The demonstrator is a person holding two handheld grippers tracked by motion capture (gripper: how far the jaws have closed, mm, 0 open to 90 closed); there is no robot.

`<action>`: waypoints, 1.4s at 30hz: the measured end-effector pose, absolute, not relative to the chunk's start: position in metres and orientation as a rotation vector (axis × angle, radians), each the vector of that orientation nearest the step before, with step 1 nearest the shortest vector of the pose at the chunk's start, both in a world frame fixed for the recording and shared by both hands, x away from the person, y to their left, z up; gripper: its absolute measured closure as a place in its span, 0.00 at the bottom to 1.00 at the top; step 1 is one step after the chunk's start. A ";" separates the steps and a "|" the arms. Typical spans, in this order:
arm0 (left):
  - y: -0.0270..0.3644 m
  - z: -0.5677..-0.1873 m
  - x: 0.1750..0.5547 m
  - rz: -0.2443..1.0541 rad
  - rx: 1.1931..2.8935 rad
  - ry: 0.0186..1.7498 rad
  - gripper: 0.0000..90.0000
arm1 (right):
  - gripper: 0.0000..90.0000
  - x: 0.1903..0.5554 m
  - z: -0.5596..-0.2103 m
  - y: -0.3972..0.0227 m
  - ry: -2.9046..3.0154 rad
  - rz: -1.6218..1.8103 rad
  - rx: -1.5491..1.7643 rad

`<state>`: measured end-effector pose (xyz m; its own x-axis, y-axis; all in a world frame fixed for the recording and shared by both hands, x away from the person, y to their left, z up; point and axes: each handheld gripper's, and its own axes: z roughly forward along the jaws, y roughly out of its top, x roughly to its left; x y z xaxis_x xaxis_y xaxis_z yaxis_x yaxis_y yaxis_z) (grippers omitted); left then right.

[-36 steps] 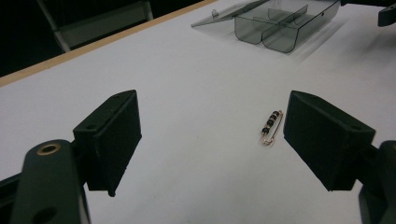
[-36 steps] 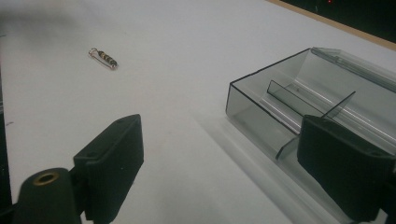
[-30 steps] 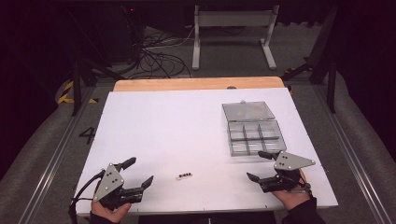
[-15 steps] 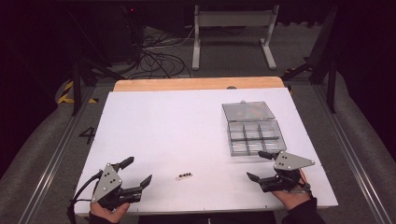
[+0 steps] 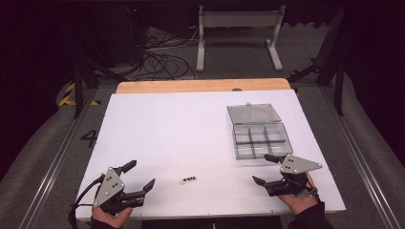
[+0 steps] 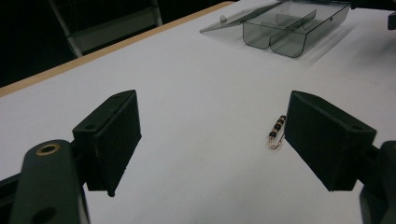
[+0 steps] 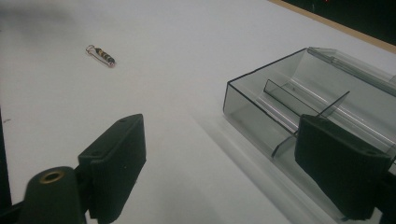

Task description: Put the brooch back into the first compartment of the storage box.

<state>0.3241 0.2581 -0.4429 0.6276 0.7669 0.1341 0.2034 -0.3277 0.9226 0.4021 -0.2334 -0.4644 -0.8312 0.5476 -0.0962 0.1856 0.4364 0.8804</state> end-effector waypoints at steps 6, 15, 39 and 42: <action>0.258 -0.443 0.325 0.714 1.858 0.778 0.22 | 0.20 0.404 -0.460 -0.229 2.351 1.338 0.616; 0.258 -0.443 0.324 0.715 1.859 0.779 0.22 | 0.20 0.409 -0.450 -0.214 2.389 1.356 0.587; 0.258 -0.443 0.324 0.711 1.861 0.776 0.22 | 0.20 0.419 -0.431 -0.167 2.464 1.376 0.455; 0.258 -0.443 0.325 0.708 1.862 0.774 0.22 | 0.21 0.420 -0.430 -0.164 2.474 1.373 0.450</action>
<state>0.3245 0.2580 -0.4433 0.6296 0.7645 0.1381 0.2055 -0.3353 0.9194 0.4196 -0.1641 -0.4296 -0.9135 0.3972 -0.0882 0.1354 0.5010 0.8548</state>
